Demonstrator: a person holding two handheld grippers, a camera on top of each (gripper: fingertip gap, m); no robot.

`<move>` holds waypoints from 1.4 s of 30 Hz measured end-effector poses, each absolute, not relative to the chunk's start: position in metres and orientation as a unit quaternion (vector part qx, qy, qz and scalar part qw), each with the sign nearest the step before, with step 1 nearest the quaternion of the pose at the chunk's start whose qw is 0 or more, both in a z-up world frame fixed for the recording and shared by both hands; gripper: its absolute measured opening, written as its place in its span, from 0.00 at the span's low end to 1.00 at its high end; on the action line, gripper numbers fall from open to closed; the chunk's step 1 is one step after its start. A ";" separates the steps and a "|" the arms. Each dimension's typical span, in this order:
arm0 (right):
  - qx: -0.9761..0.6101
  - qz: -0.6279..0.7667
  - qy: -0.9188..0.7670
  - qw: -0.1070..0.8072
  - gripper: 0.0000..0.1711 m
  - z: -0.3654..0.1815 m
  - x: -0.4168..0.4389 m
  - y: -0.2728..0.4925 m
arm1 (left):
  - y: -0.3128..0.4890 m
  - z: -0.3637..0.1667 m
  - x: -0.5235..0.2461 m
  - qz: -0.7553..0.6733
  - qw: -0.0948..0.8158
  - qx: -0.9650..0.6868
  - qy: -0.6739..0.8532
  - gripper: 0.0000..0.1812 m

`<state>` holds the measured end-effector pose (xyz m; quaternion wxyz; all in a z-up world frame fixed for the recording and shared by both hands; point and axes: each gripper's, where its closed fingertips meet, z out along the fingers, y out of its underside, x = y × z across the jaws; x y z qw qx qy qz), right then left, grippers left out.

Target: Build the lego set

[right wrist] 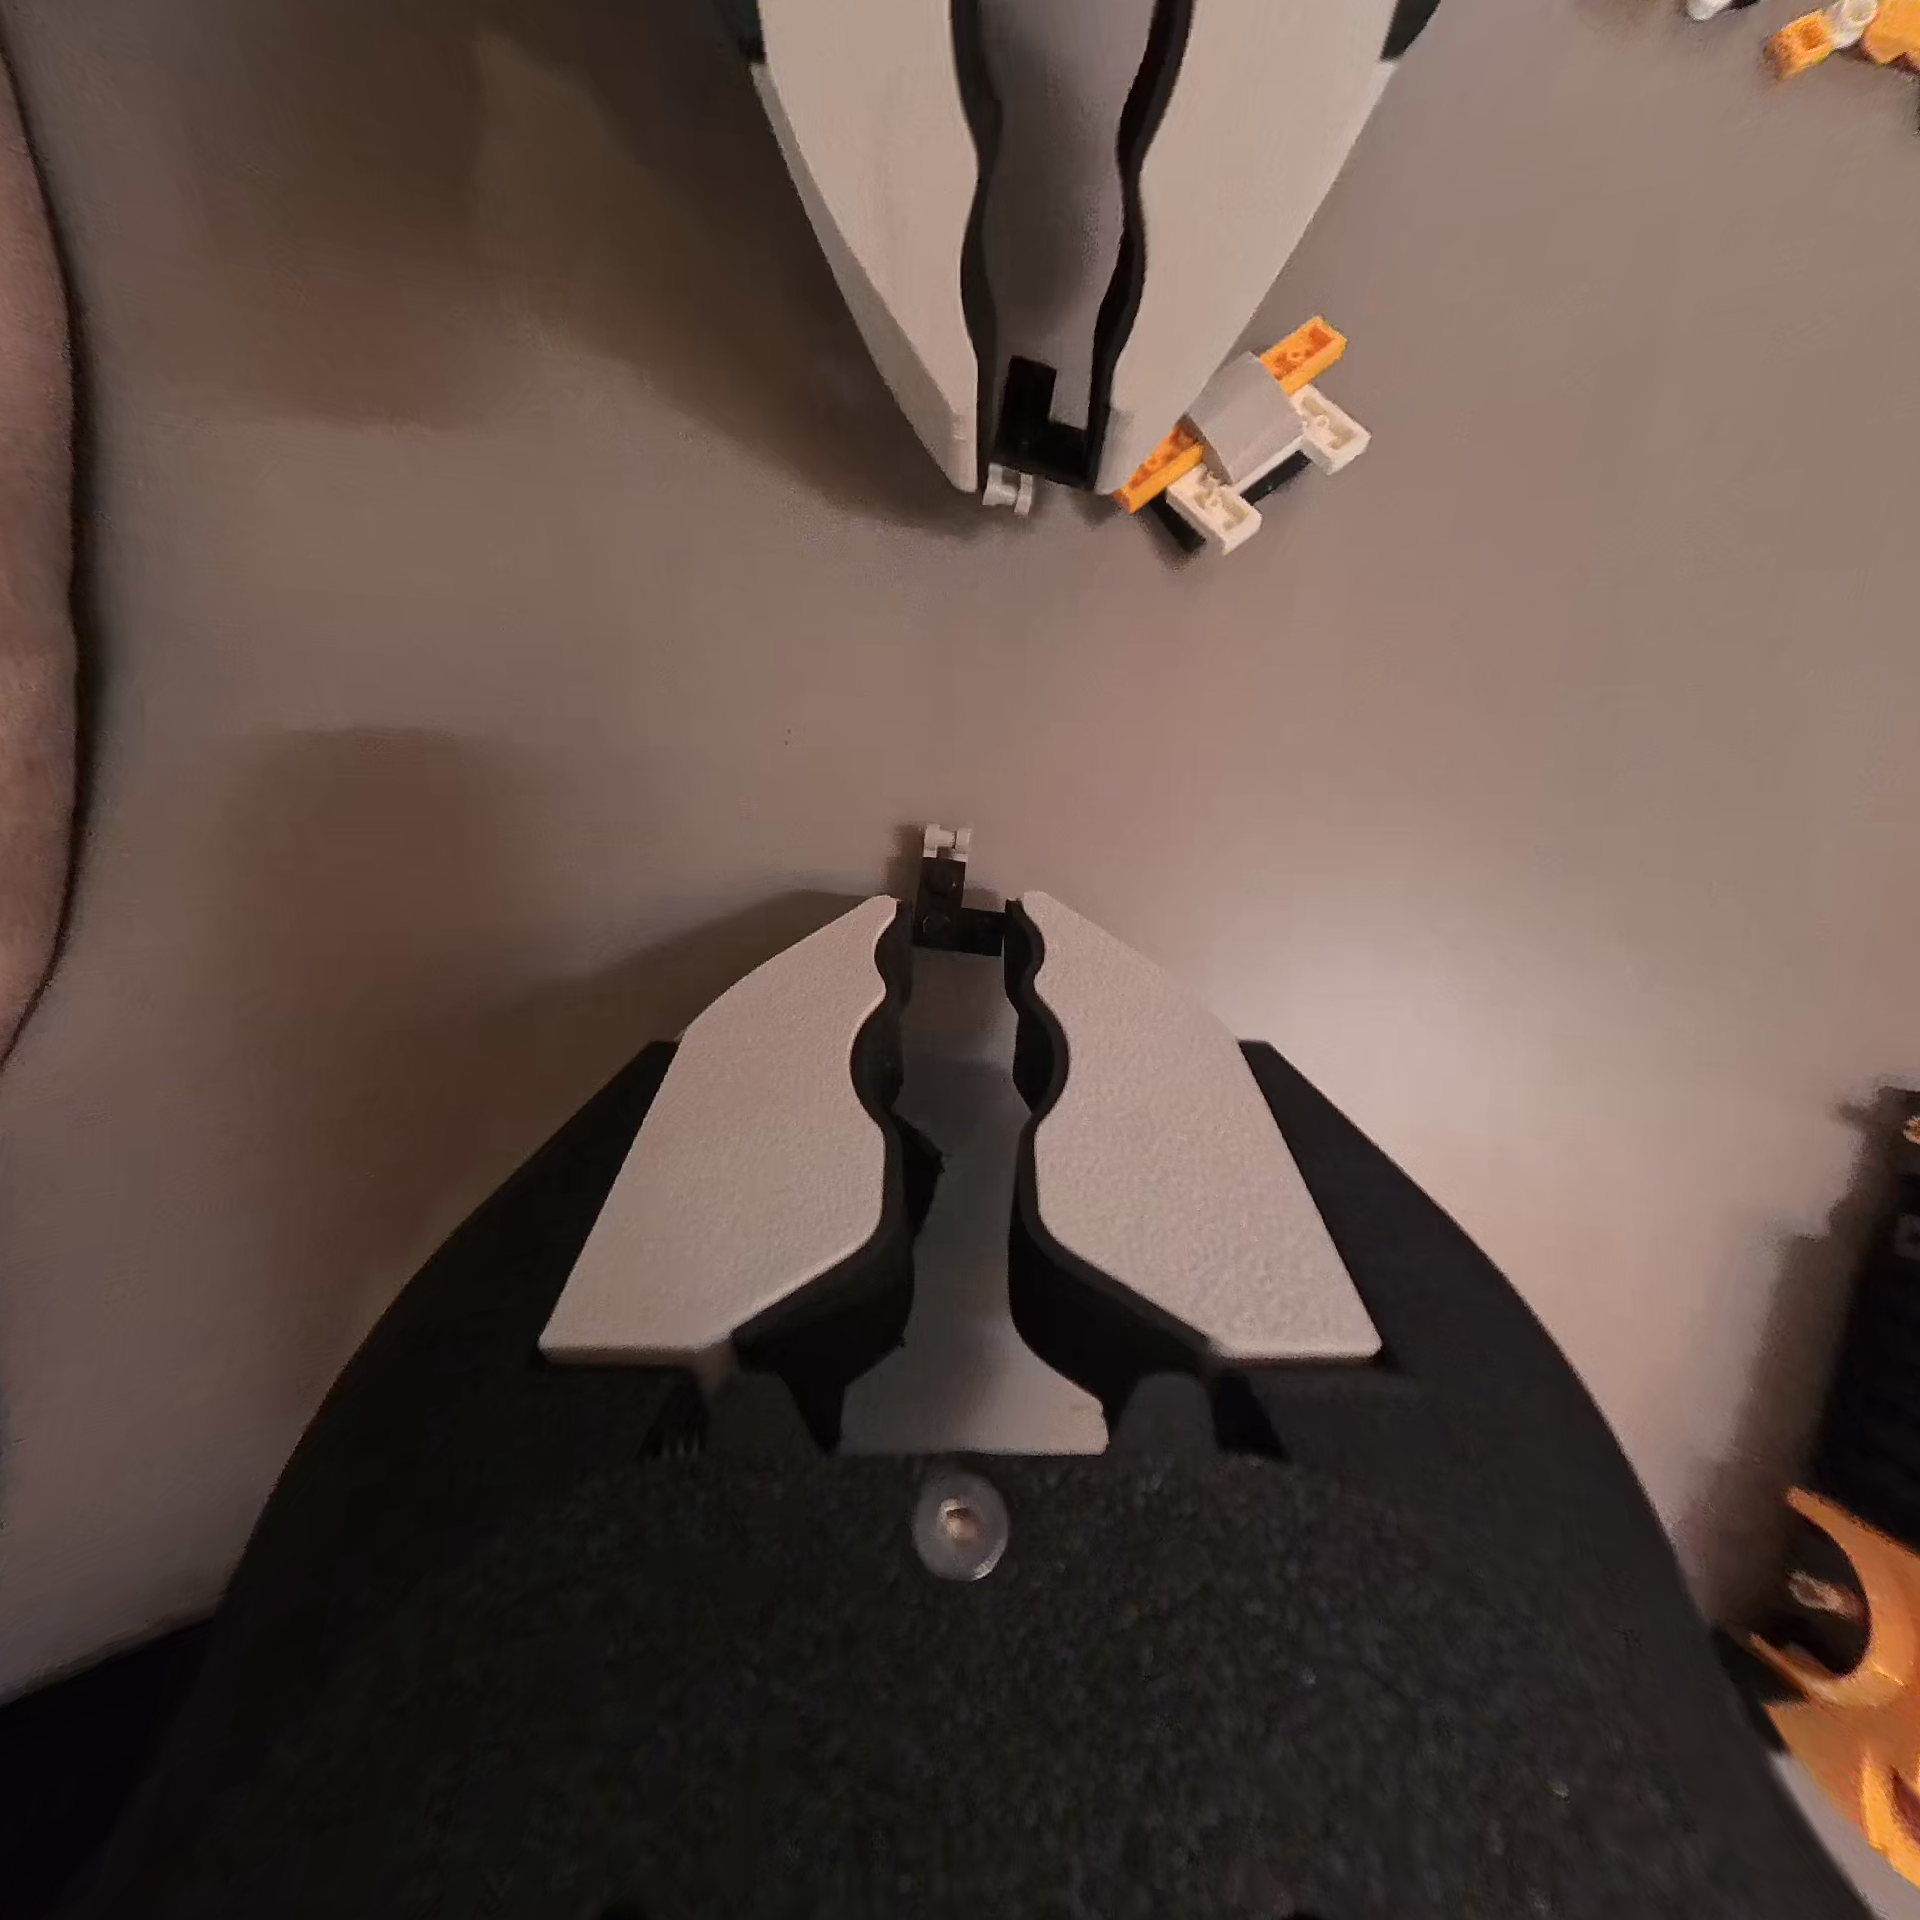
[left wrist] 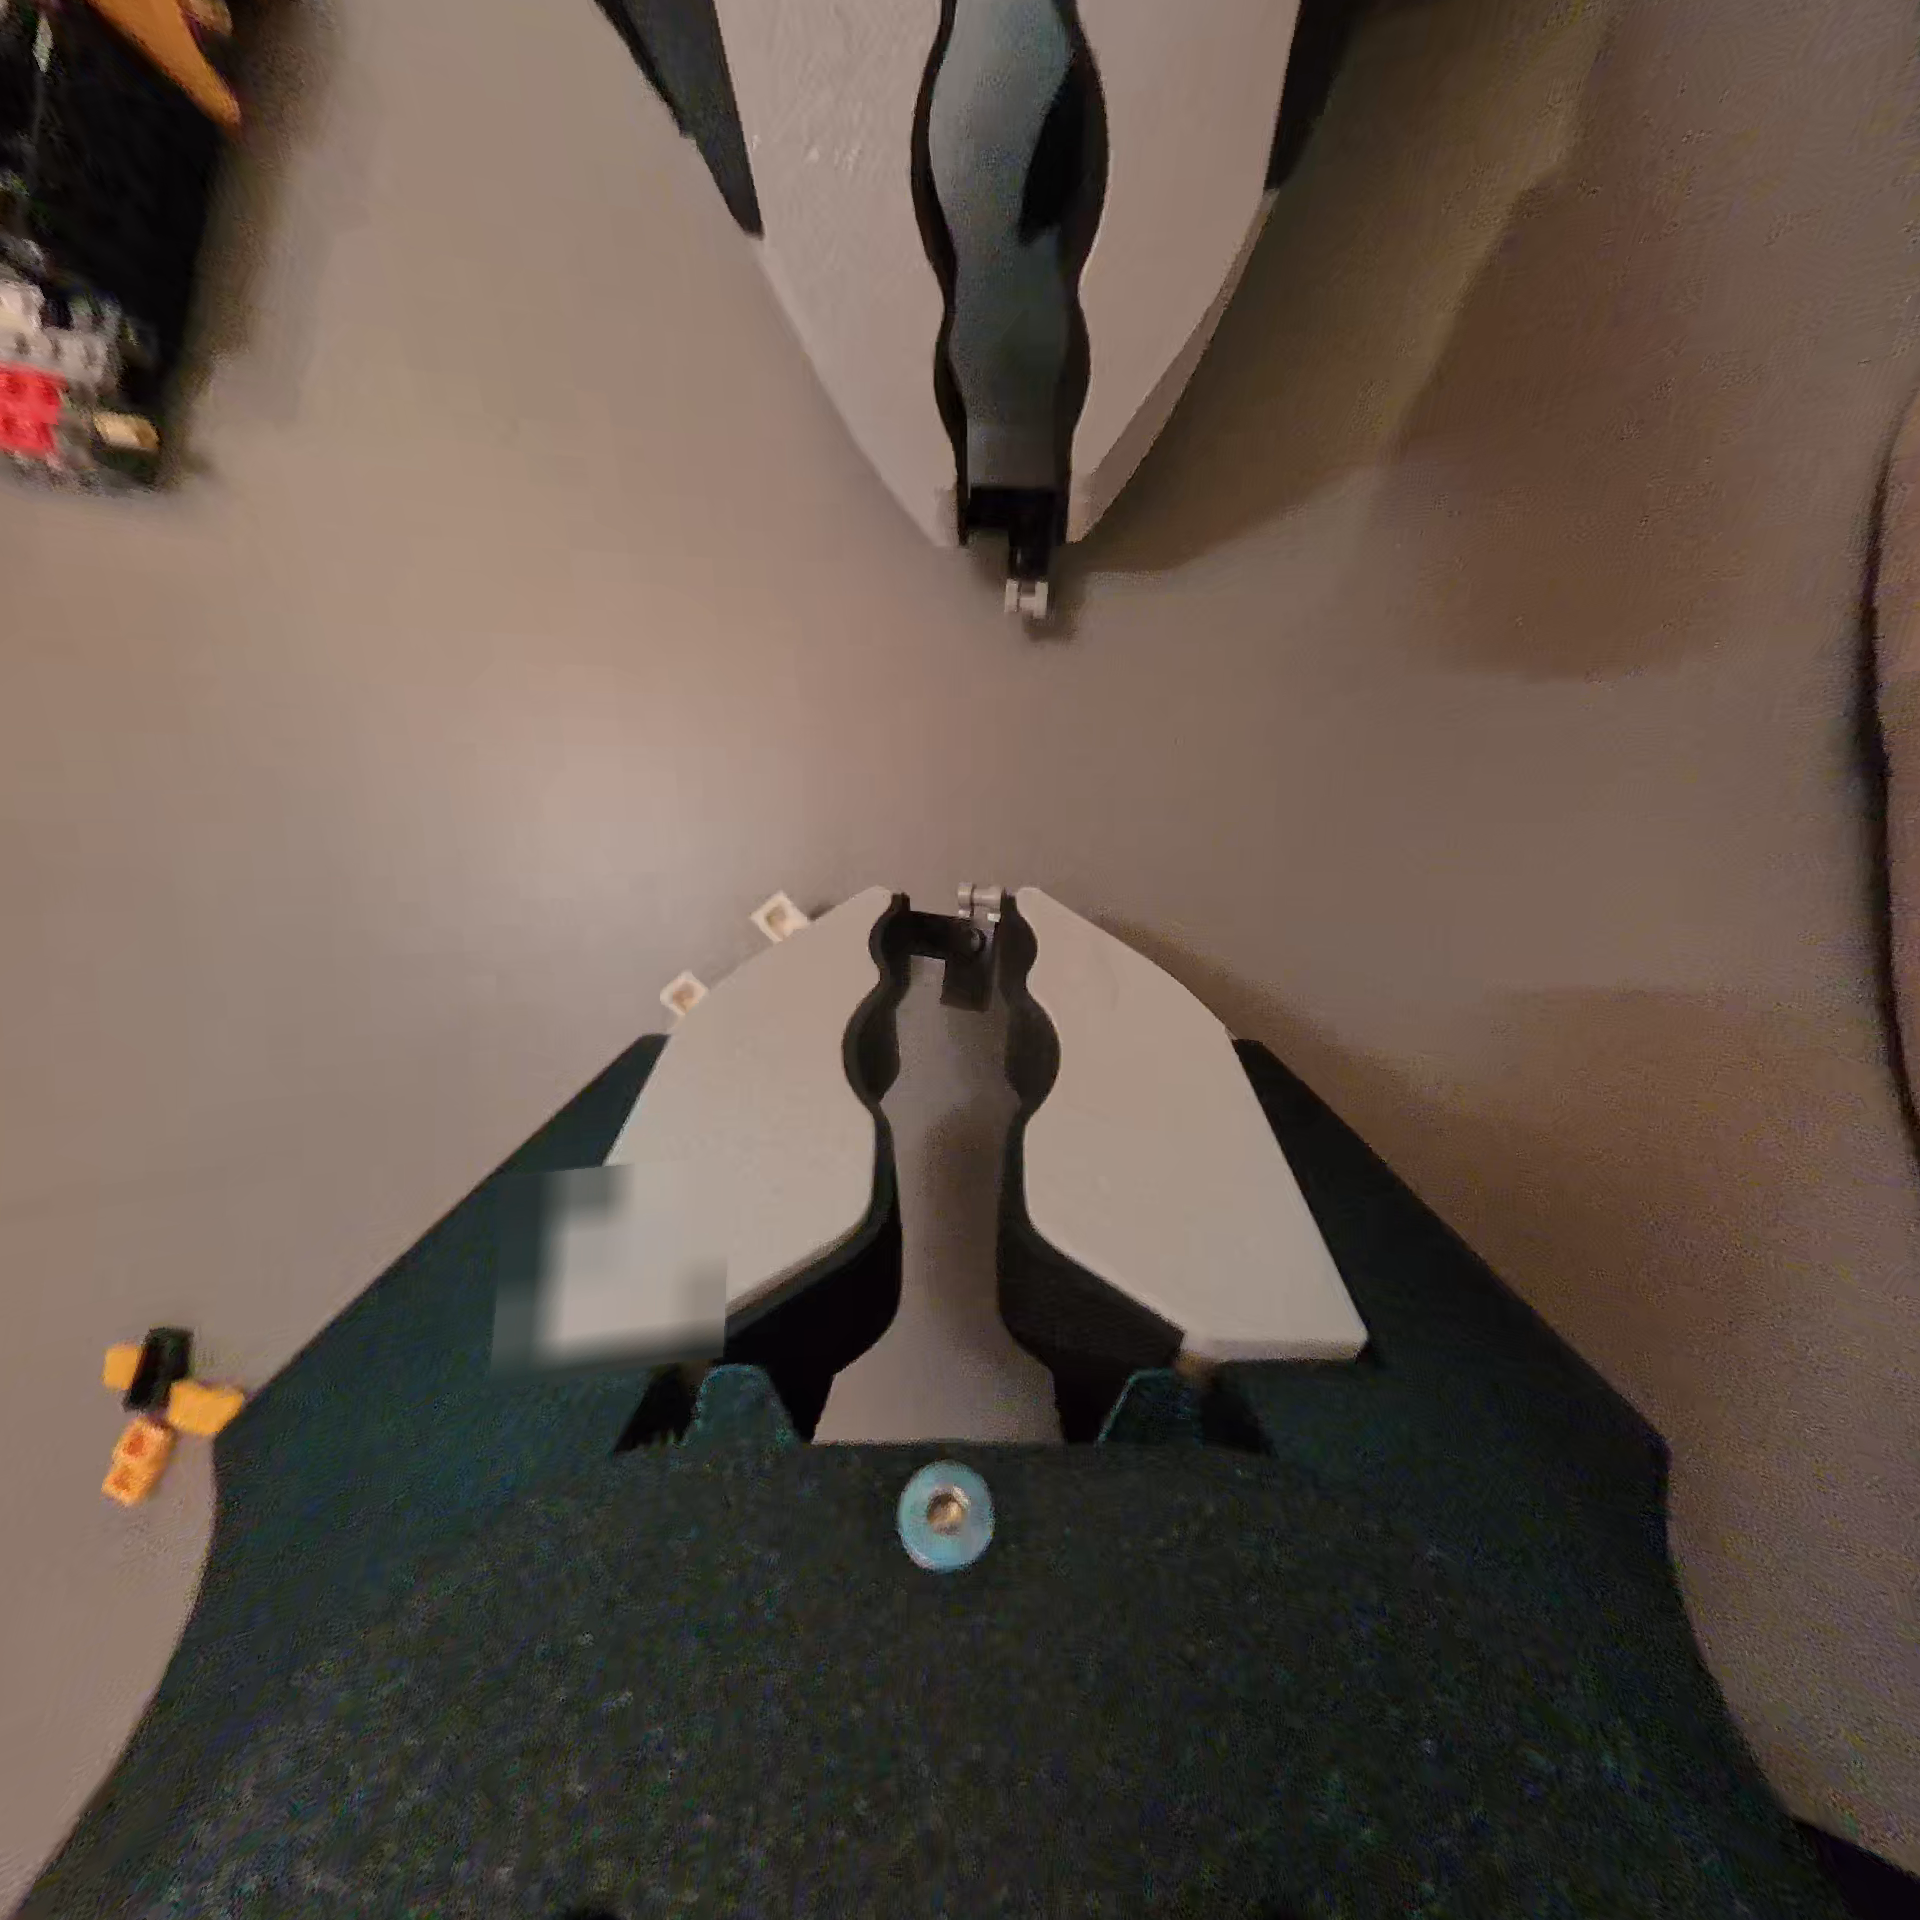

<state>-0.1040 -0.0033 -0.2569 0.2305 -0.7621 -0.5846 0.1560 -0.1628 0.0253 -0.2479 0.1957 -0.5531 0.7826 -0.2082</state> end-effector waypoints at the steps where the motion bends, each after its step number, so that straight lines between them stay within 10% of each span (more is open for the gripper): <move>1: -0.763 0.151 -0.586 0.226 0.10 -0.258 -0.106 -0.002 | 0.026 -0.252 -0.166 -0.199 0.189 -0.557 0.784 0.09; 27: -0.780 0.164 -0.497 0.343 0.13 -0.230 -0.107 0.035 | 0.082 -0.260 -0.181 -0.201 0.235 -0.602 0.736 0.18; 42: -0.777 0.175 -0.502 0.338 0.13 -0.242 -0.101 0.034 | 0.064 -0.261 -0.162 -0.250 0.222 -0.602 0.725 0.04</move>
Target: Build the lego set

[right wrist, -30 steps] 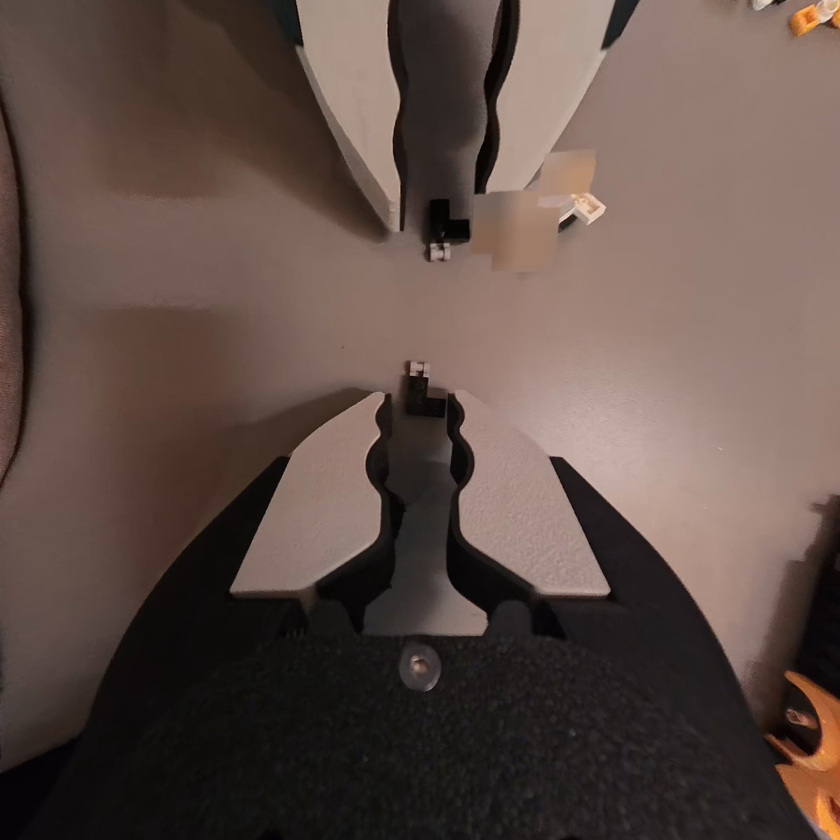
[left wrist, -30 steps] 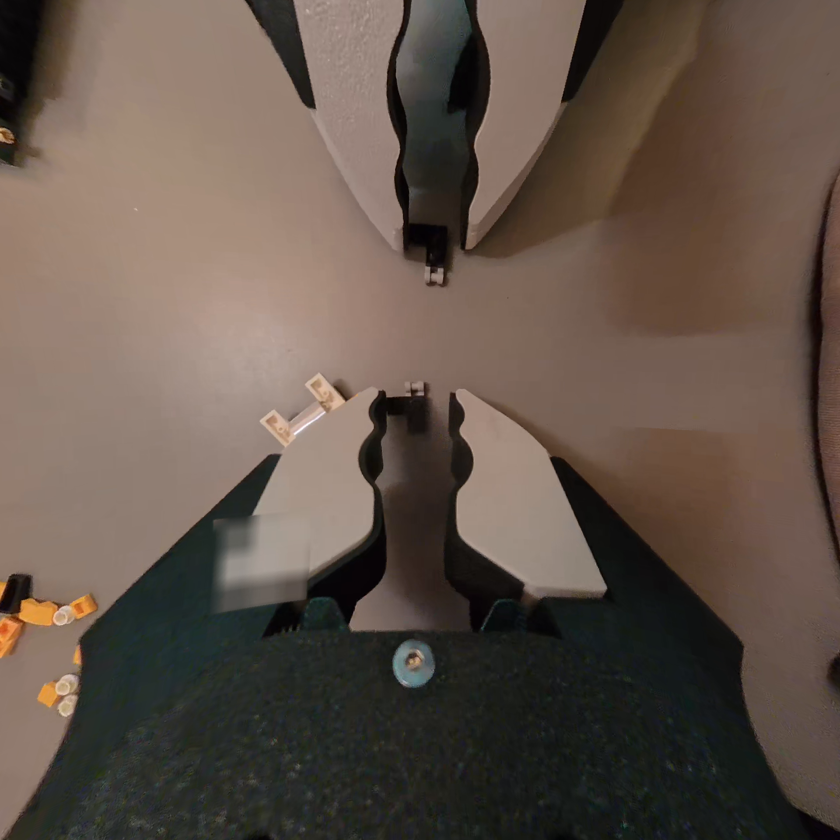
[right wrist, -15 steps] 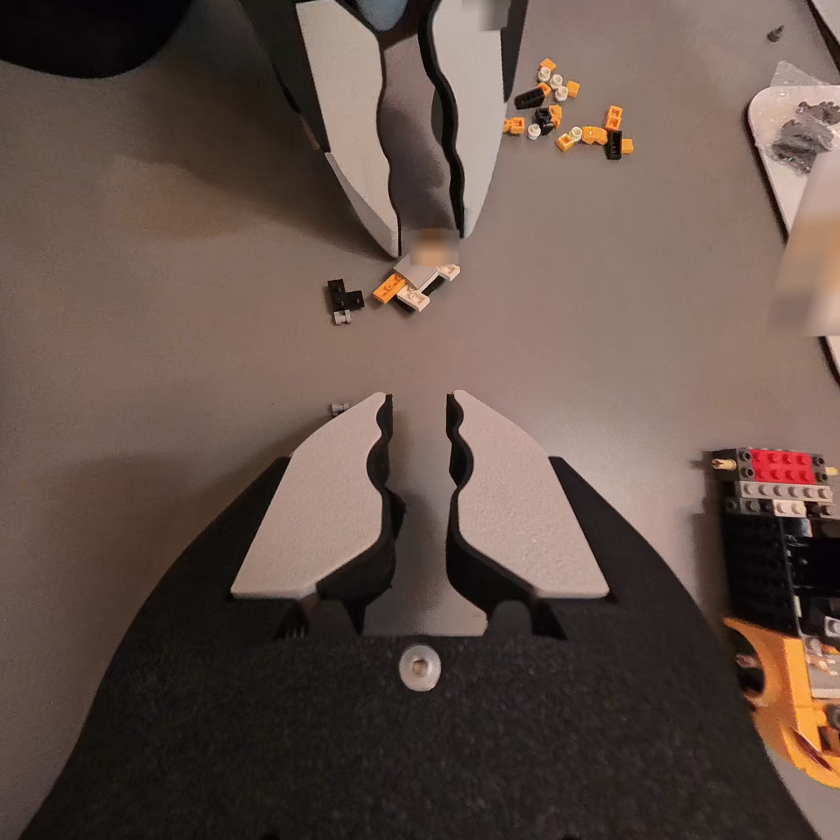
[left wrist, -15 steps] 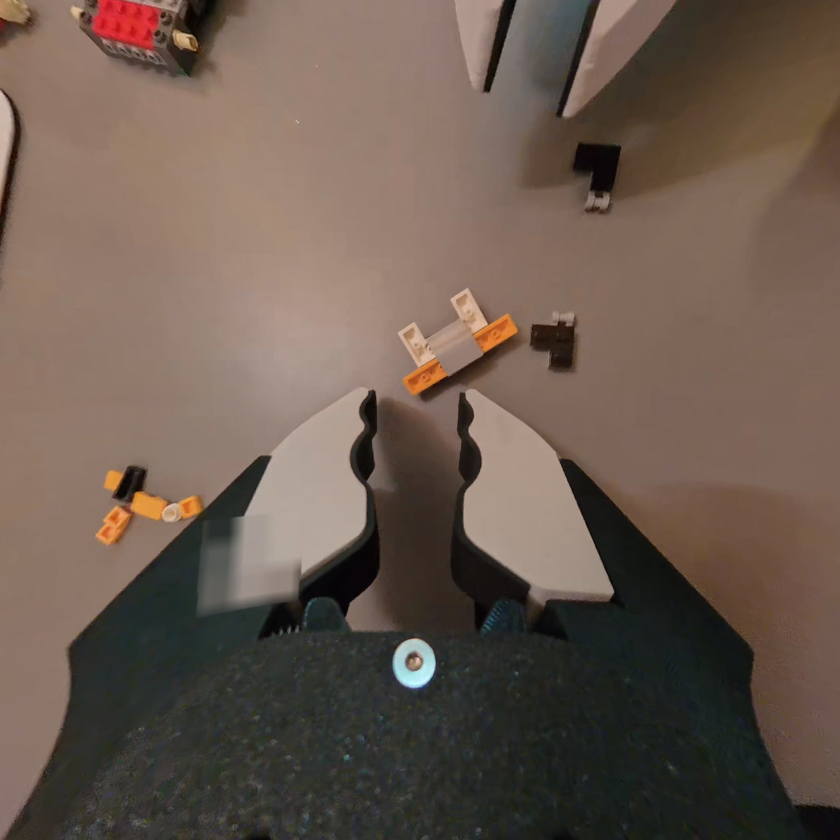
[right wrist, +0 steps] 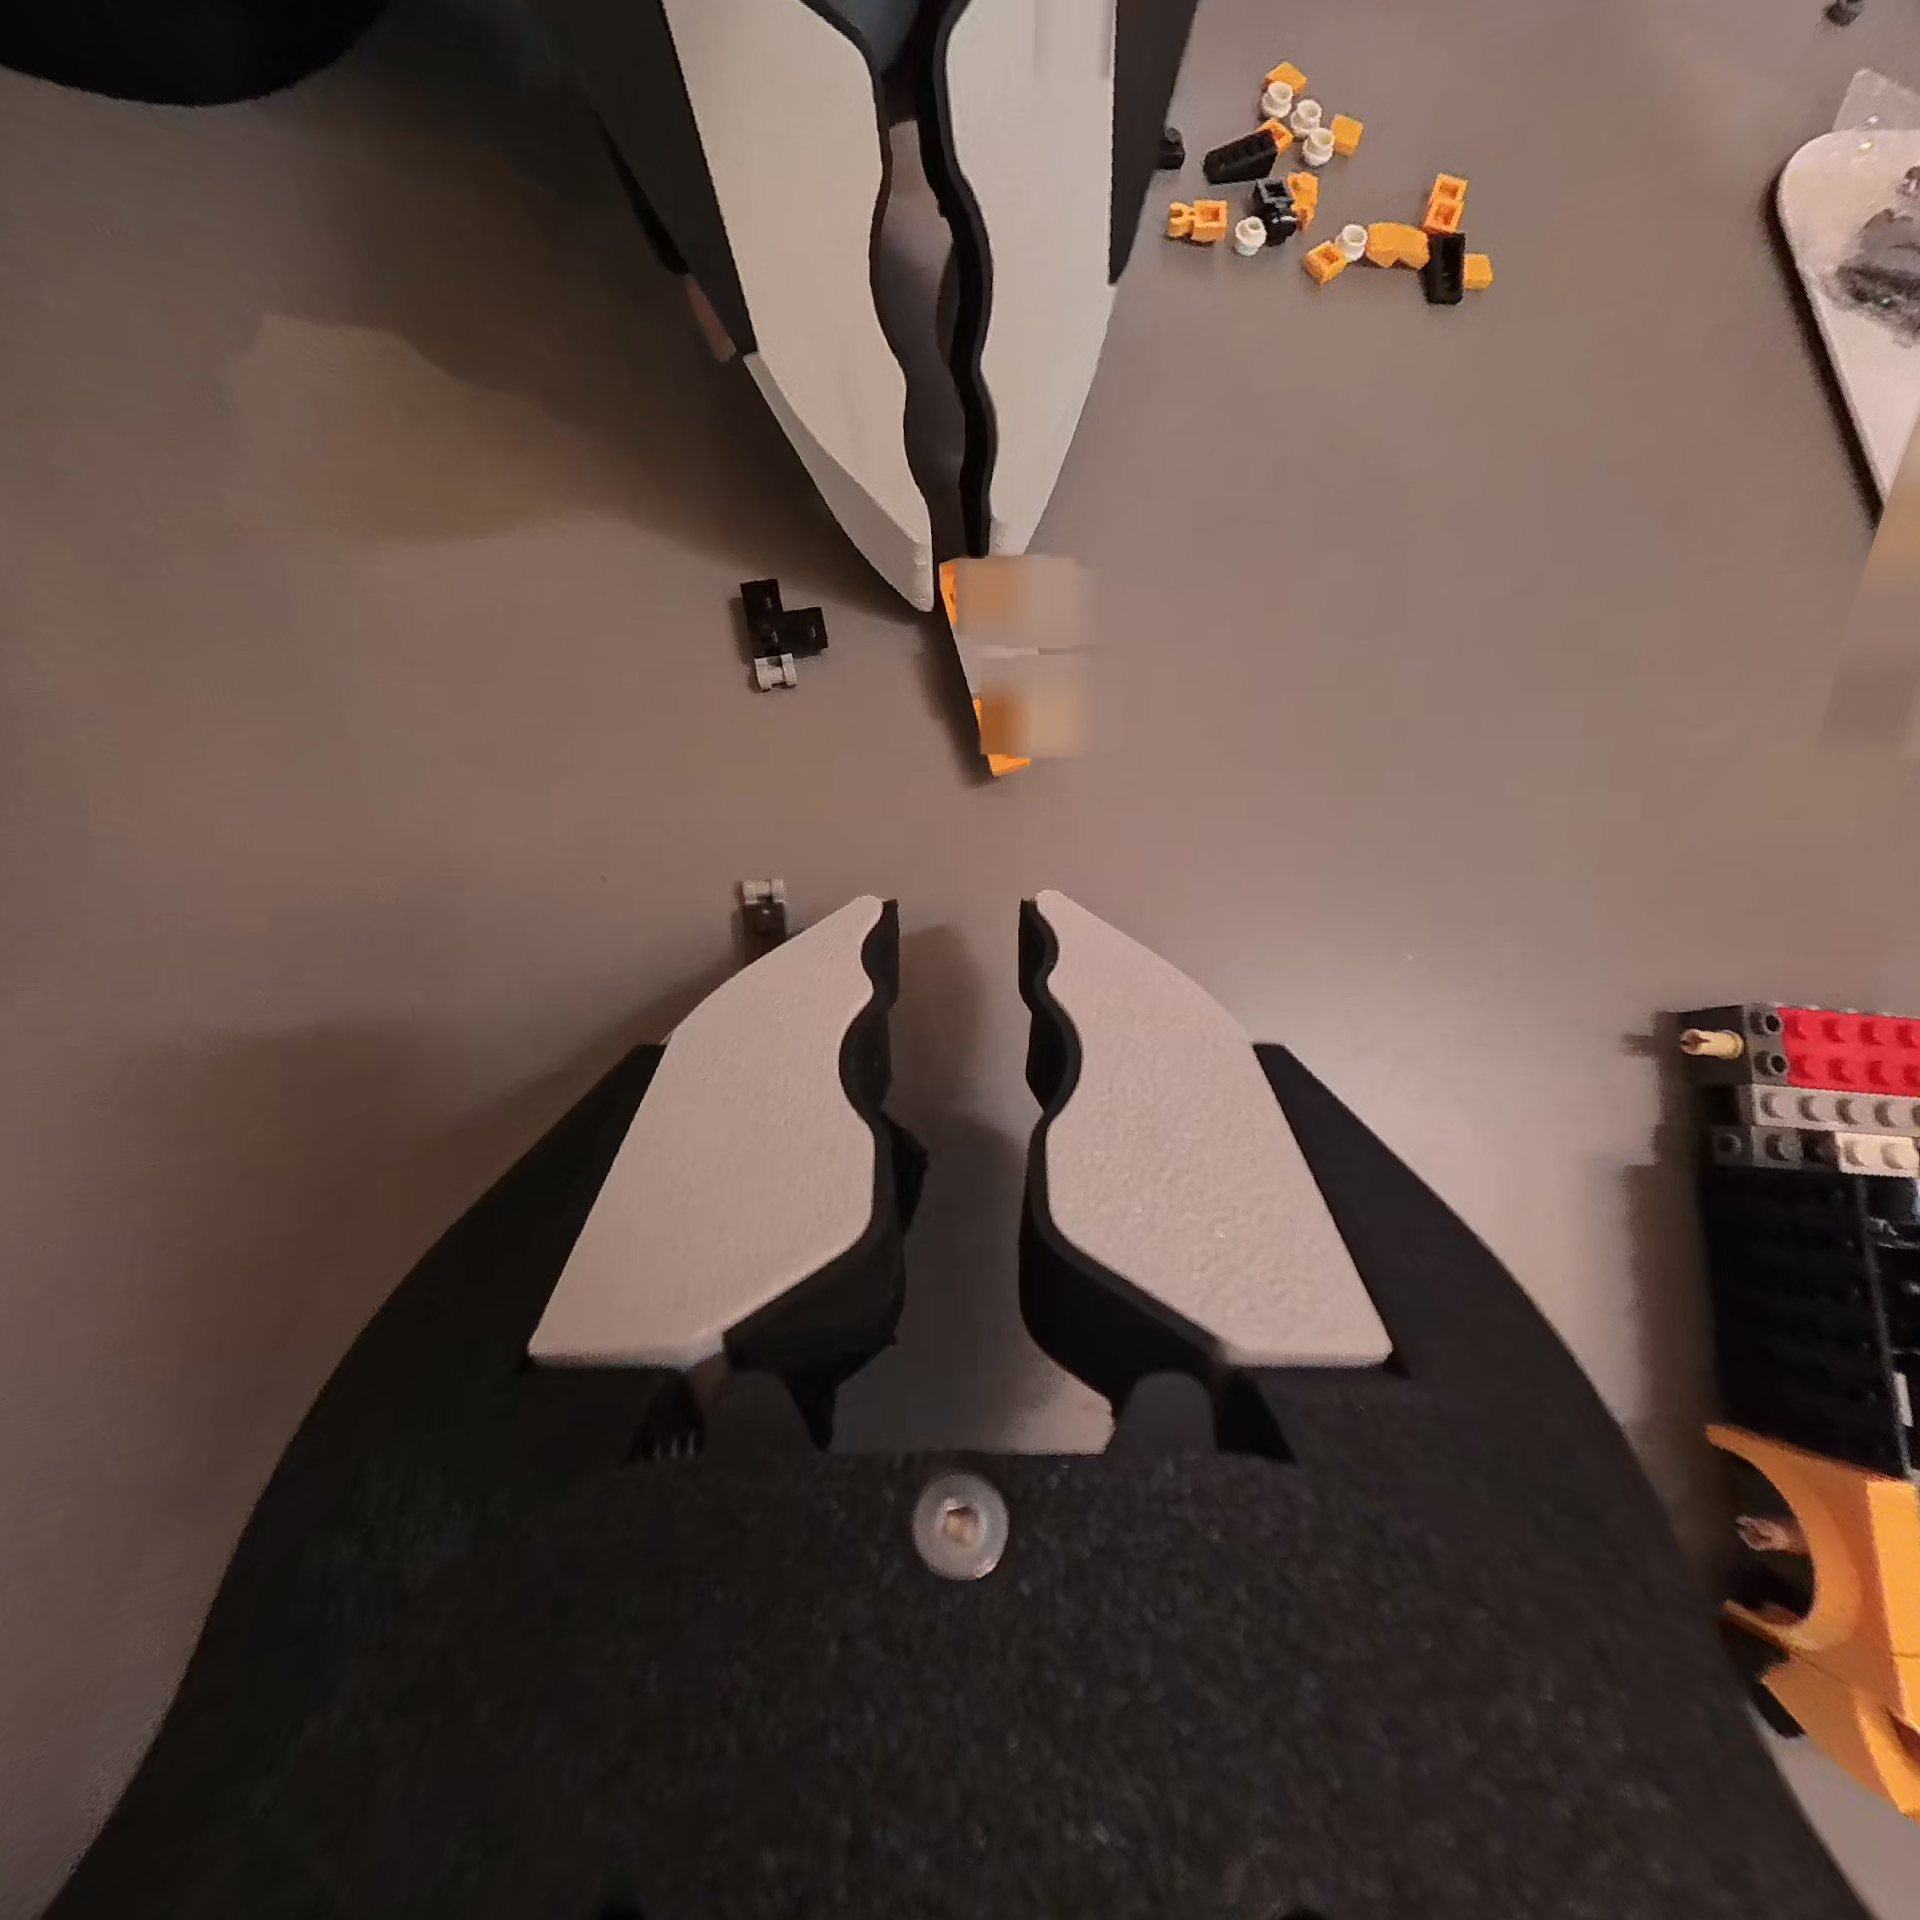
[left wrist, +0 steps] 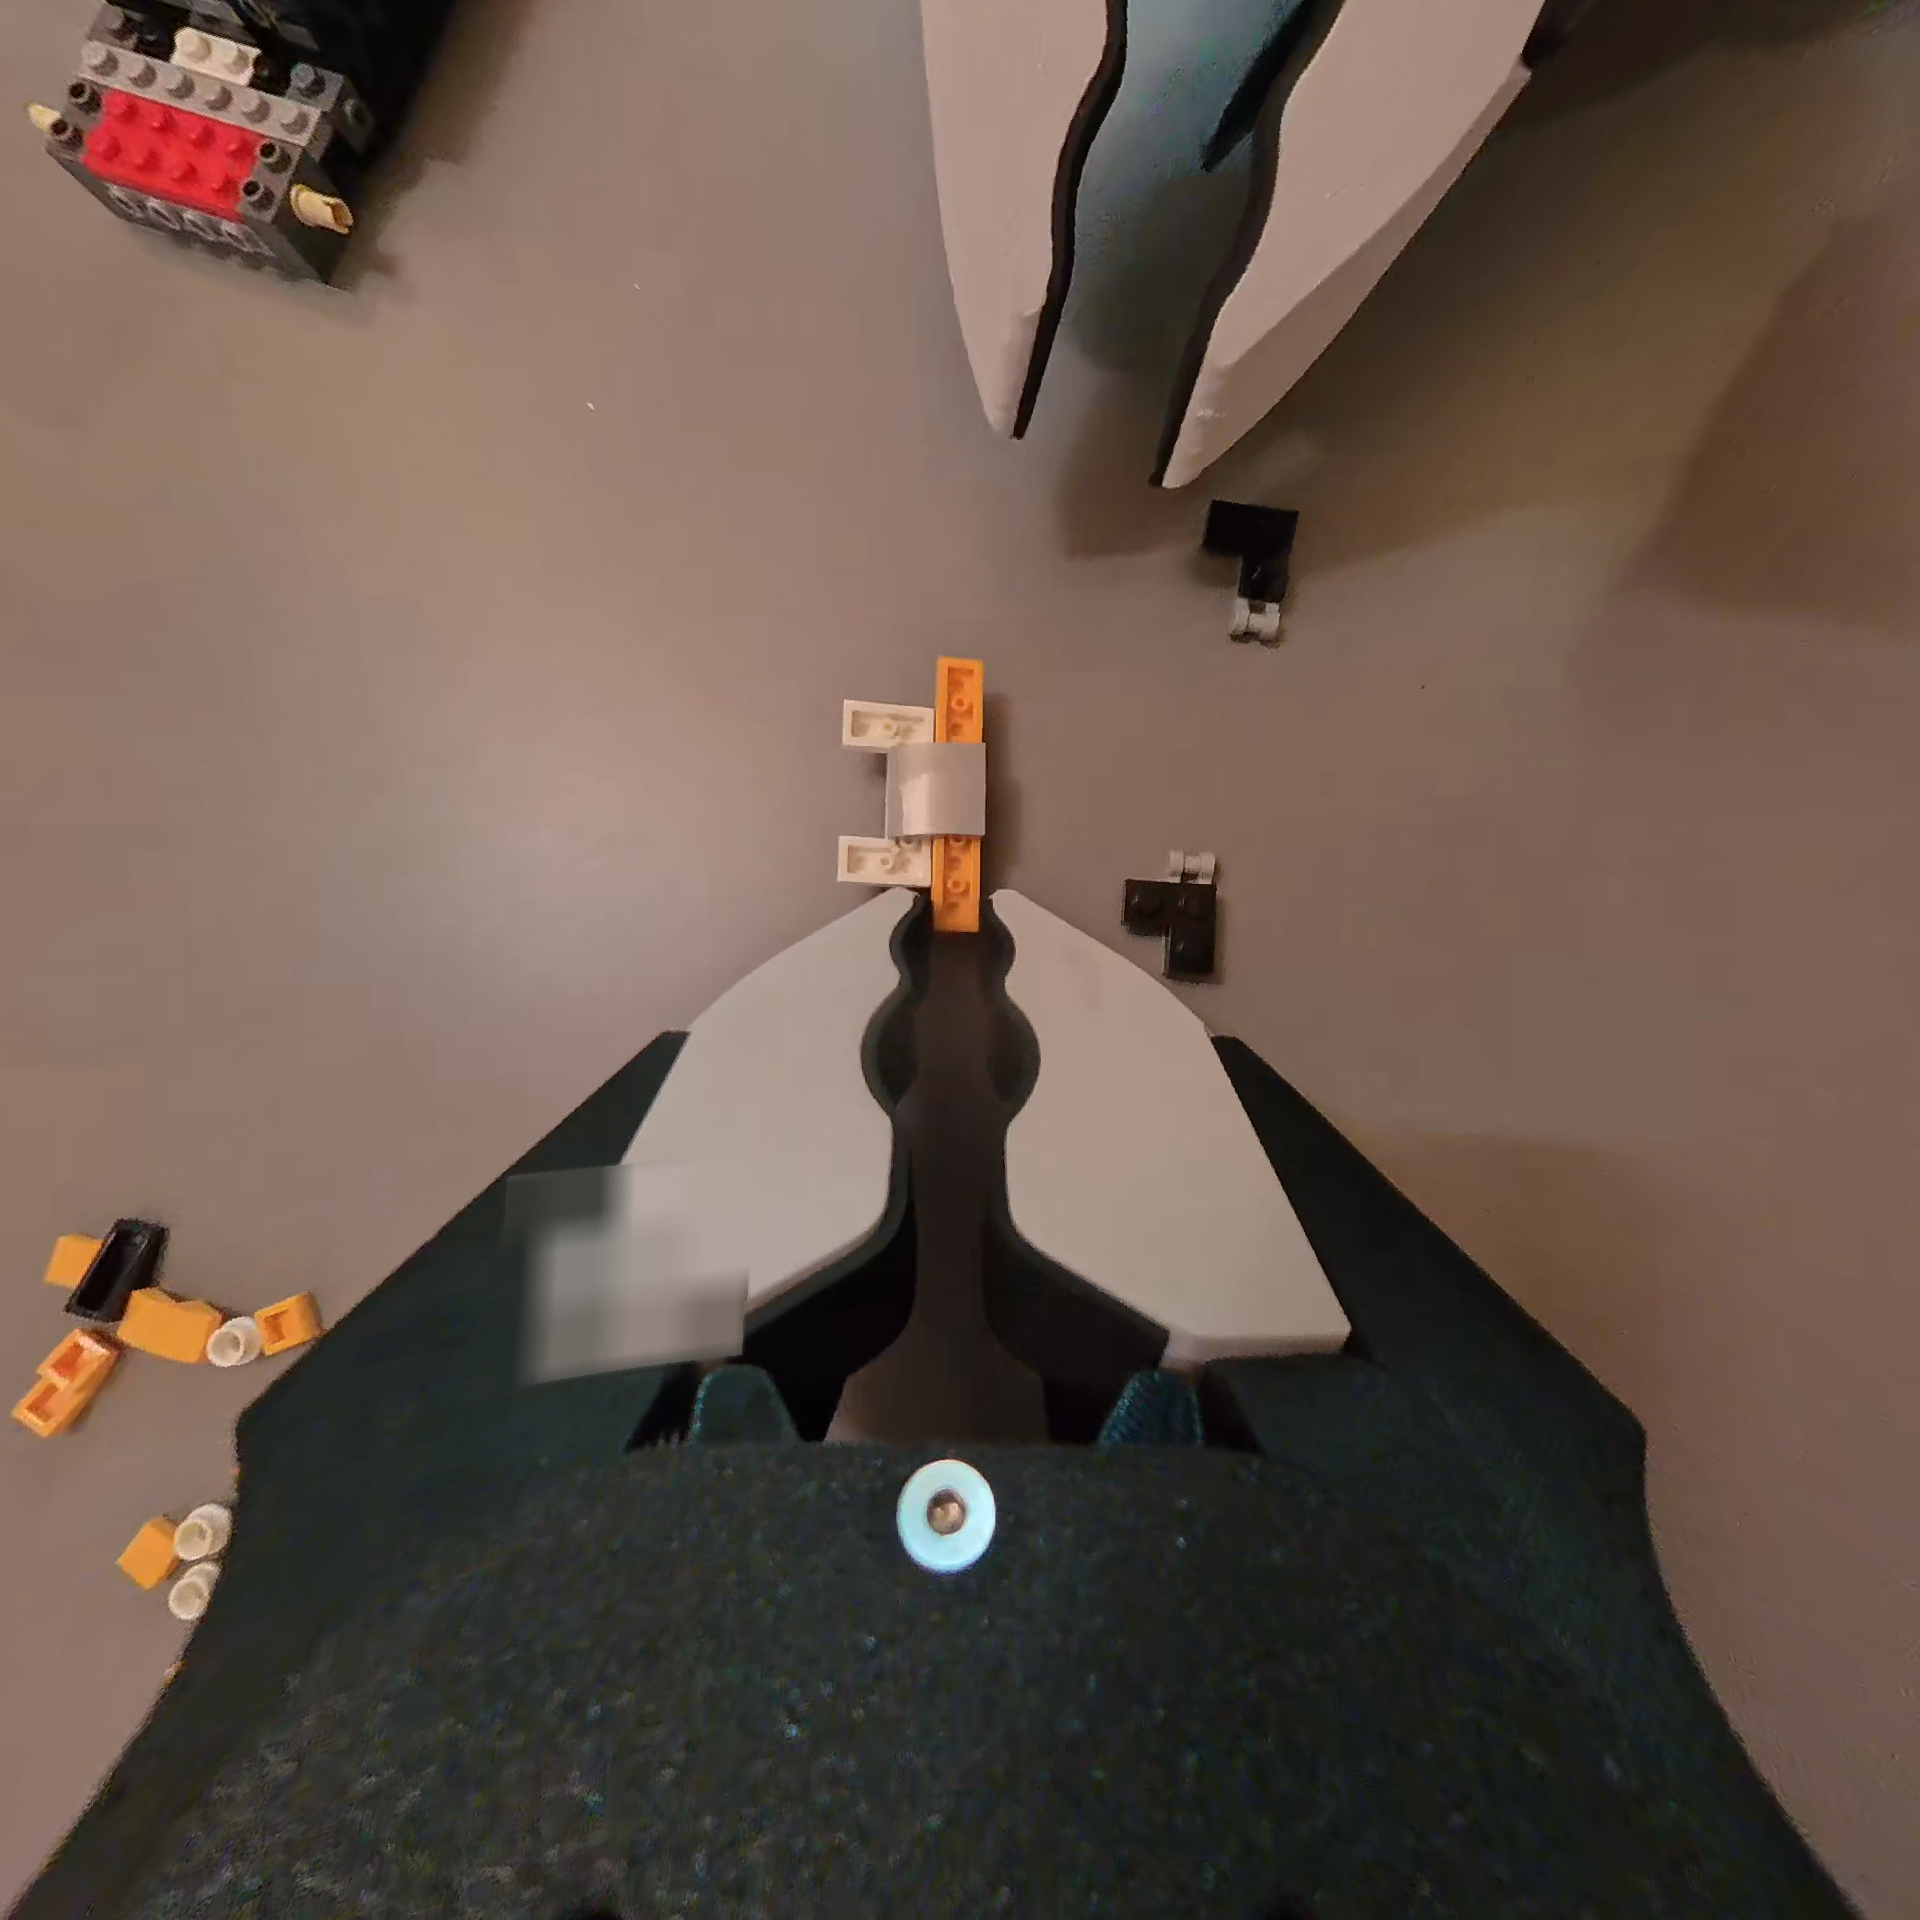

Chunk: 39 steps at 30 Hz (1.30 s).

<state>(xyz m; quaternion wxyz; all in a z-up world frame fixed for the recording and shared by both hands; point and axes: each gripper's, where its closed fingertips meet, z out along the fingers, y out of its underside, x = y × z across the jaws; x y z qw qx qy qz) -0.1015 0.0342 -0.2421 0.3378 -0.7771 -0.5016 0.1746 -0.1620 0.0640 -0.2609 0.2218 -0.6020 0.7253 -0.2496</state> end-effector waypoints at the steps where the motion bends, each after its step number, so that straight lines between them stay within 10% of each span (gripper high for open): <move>1: -0.778 0.176 -0.498 0.340 0.13 -0.243 -0.101 0.036 | 0.064 -0.261 -0.162 -0.252 0.223 -0.602 0.724 0.04; 39: -0.750 0.197 -0.510 0.372 0.09 -0.246 -0.114 0.038 | 0.045 -0.258 -0.149 -0.327 0.238 -0.560 0.723 0.05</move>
